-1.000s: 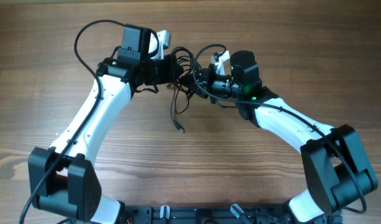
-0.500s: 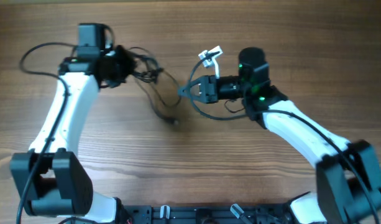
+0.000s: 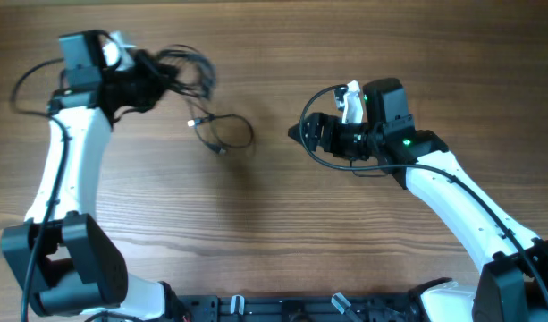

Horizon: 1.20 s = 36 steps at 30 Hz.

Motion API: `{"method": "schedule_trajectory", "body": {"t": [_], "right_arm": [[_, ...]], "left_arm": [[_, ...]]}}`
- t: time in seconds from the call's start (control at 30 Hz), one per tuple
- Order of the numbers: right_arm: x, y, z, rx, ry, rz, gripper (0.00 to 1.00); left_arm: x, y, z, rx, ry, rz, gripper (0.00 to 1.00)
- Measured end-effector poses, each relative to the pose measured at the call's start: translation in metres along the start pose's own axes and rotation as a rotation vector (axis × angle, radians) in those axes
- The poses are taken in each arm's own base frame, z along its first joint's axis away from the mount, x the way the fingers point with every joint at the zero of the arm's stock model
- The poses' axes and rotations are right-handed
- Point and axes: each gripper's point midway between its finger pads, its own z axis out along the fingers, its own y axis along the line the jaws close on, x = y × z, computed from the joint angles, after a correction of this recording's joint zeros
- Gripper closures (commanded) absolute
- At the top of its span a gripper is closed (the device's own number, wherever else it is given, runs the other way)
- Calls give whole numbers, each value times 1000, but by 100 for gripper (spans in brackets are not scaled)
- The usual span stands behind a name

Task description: Untangle cables

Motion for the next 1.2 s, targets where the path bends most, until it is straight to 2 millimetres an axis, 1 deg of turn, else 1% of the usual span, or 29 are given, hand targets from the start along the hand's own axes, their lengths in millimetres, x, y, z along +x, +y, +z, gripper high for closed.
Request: {"method": "schedule_trajectory", "body": {"t": [0.03, 0.07, 0.1, 0.13, 0.17, 0.2, 0.23, 0.3, 0.33, 0.4, 0.43, 0.47, 0.5, 0.53, 0.6, 0.63, 0.73, 0.8, 0.83, 0.87, 0.9, 0.97, 1.0, 1.03, 1.07, 1.1, 1.13, 1.2], "right_arm": [[-5, 6, 0, -28, -18, -52, 0], [-10, 15, -1, -64, -36, -109, 0], [-15, 27, -2, -120, -52, -178, 1], [-19, 46, -5, -208, -68, -286, 0], [-18, 56, -8, -259, -66, -321, 1], [-21, 66, -11, -302, -85, -368, 4], [-24, 76, -15, -341, -103, -418, 11], [-21, 79, -16, -361, -95, -437, 13], [-20, 79, -17, -367, -92, -448, 19], [-19, 80, -17, -373, -89, -458, 37], [-19, 81, -17, -376, -89, -465, 51], [-18, 81, -17, -380, -89, -478, 59], [-18, 81, -18, -381, -88, -480, 59], [-17, 82, -18, -384, -87, -482, 55], [-16, 82, -18, -386, -81, -478, 55], [-16, 81, -17, -385, -79, -474, 58], [-15, 82, -15, -377, -80, -476, 79], [-14, 83, -10, -349, -88, -478, 87], [-13, 82, -5, -326, -88, -471, 89], [-11, 78, -1, -289, -86, -455, 89], [-10, 65, 6, -209, -82, -407, 89], [-9, 27, 16, -6, -83, -242, 91], [-10, -4, 17, 135, -99, -125, 90], [-13, -24, 15, 220, -121, -58, 88], [-16, -39, 12, 283, -141, -6, 87], [-19, -57, 5, 354, -168, 51, 86], [-23, -70, -2, 406, -195, 97, 82], [-33, -86, -13, 447, -238, 142, 67]], "left_arm": [[14, -10, 4, 39, 57, 48, 96], [33, -21, 10, 78, 125, 109, 96], [58, -34, 16, 122, 203, 189, 95], [83, -48, 22, 174, 278, 275, 96], [95, -56, 25, 205, 309, 329, 95], [101, -60, 27, 219, 323, 356, 95], [109, -64, 30, 230, 340, 387, 96], [116, -67, 32, 238, 356, 411, 96], [119, -68, 33, 239, 364, 418, 96], [121, -67, 32, 235, 371, 417, 96], [121, -66, 32, 234, 373, 415, 96], [121, -66, 32, 234, 373, 417, 96], [121, -66, 32, 234, 373, 418, 96], [121, -66, 32, 234, 373, 418, 96], [122, -66, 32, 234, 373, 418, 96], [122, -66, 32, 233, 374, 417, 96], [122, -66, 32, 233, 374, 415, 96], [122, -66, 32, 231, 375, 407, 96], [121, -66, 32, 232, 374, 403, 96], [121, -68, 32, 240, 374, 403, 96], [121, -70, 31, 255, 377, 403, 96], [123, -74, 29, 281, 387, 400, 96], [126, -78, 27, 307, 402, 396, 96], [128, -82, 24, 338, 415, 391, 96], [130, -85, 21, 363, 427, 385, 96], [131, -89, 19, 390, 436, 384, 96], [131, -92, 16, 416, 445, 381, 96], [130, -94, 12, 440, 450, 375, 96]]}}
